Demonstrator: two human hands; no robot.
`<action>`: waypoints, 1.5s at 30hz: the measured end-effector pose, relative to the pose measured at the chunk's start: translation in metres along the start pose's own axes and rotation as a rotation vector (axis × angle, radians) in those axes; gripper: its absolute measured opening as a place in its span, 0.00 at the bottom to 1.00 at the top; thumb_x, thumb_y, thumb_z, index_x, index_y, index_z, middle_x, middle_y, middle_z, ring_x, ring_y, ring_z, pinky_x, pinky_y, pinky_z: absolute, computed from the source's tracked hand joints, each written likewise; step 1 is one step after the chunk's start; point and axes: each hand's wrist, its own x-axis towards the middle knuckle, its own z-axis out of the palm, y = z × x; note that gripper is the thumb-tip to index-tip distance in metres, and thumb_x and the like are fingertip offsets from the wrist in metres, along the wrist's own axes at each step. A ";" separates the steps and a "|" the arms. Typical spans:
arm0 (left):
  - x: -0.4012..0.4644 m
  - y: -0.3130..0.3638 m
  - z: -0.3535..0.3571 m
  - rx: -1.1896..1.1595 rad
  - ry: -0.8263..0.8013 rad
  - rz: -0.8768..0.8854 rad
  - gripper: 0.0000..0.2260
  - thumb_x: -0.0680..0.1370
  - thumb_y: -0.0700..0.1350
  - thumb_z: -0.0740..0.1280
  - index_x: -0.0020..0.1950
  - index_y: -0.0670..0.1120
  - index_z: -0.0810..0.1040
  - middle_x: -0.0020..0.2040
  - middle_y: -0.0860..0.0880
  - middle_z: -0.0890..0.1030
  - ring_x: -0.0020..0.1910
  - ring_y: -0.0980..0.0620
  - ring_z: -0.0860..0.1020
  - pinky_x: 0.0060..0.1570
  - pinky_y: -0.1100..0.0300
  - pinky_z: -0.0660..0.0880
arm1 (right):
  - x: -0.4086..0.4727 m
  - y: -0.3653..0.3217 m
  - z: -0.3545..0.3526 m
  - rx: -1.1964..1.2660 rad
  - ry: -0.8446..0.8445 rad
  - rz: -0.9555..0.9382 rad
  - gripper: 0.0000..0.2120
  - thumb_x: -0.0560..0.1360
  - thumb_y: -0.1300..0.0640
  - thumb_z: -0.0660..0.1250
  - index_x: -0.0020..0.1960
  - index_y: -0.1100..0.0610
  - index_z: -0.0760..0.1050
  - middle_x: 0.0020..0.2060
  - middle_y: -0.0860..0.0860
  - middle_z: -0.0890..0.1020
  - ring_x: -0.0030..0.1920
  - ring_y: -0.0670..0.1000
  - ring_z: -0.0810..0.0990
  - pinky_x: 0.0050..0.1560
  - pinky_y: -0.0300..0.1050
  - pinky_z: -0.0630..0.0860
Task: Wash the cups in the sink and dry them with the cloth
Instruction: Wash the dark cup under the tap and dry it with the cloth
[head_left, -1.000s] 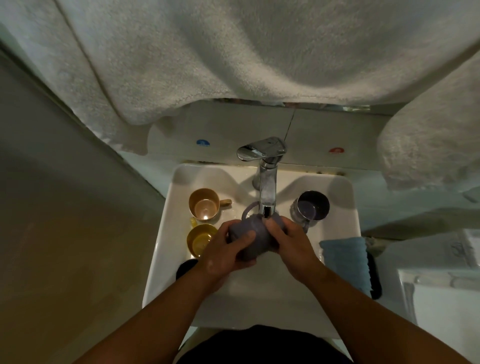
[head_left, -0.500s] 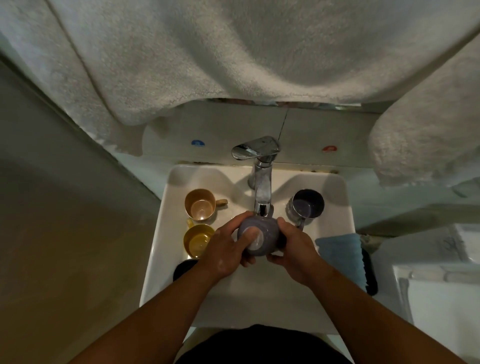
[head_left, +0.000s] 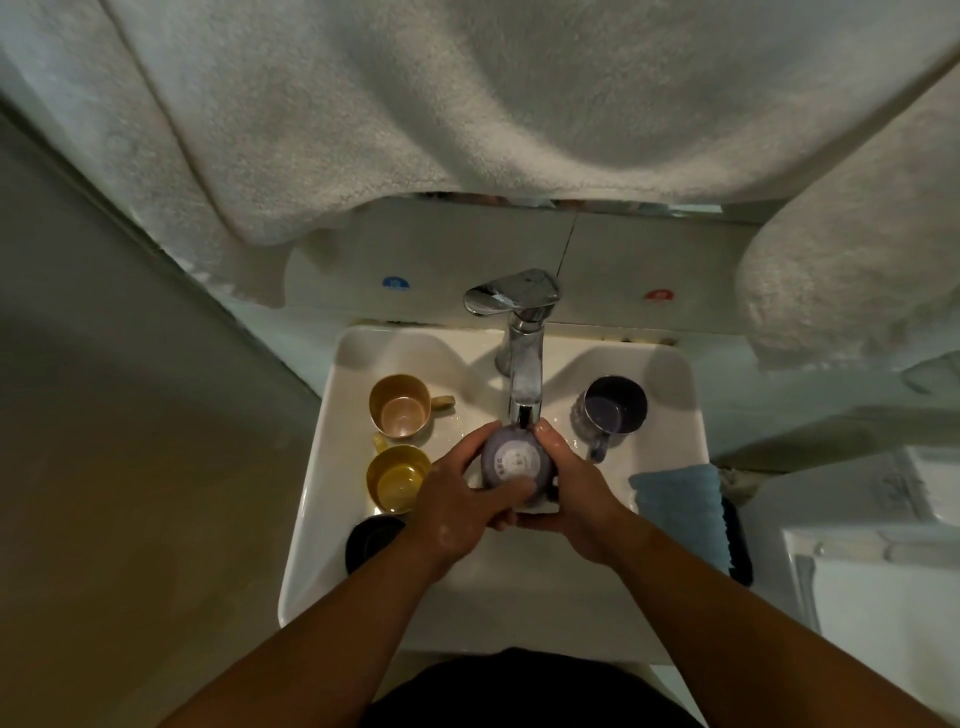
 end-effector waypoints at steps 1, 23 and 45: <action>0.002 0.000 -0.001 0.024 0.030 -0.003 0.18 0.80 0.48 0.70 0.71 0.52 0.74 0.49 0.47 0.84 0.34 0.49 0.84 0.32 0.60 0.80 | -0.001 0.001 0.002 0.007 0.002 0.010 0.21 0.79 0.33 0.57 0.53 0.45 0.82 0.45 0.48 0.87 0.53 0.52 0.85 0.56 0.58 0.82; 0.000 -0.013 -0.007 -0.039 0.001 -0.148 0.35 0.67 0.48 0.82 0.70 0.53 0.71 0.64 0.53 0.79 0.57 0.54 0.81 0.50 0.61 0.82 | 0.006 0.013 -0.004 -0.142 -0.086 -0.335 0.23 0.81 0.54 0.66 0.73 0.42 0.65 0.68 0.46 0.75 0.62 0.45 0.79 0.57 0.48 0.81; 0.008 -0.005 -0.009 0.180 -0.050 -0.095 0.44 0.66 0.52 0.82 0.75 0.53 0.60 0.63 0.56 0.73 0.55 0.59 0.75 0.38 0.75 0.73 | 0.015 0.014 -0.001 -0.422 0.155 -0.372 0.12 0.79 0.41 0.60 0.60 0.42 0.75 0.54 0.47 0.80 0.55 0.49 0.81 0.52 0.51 0.82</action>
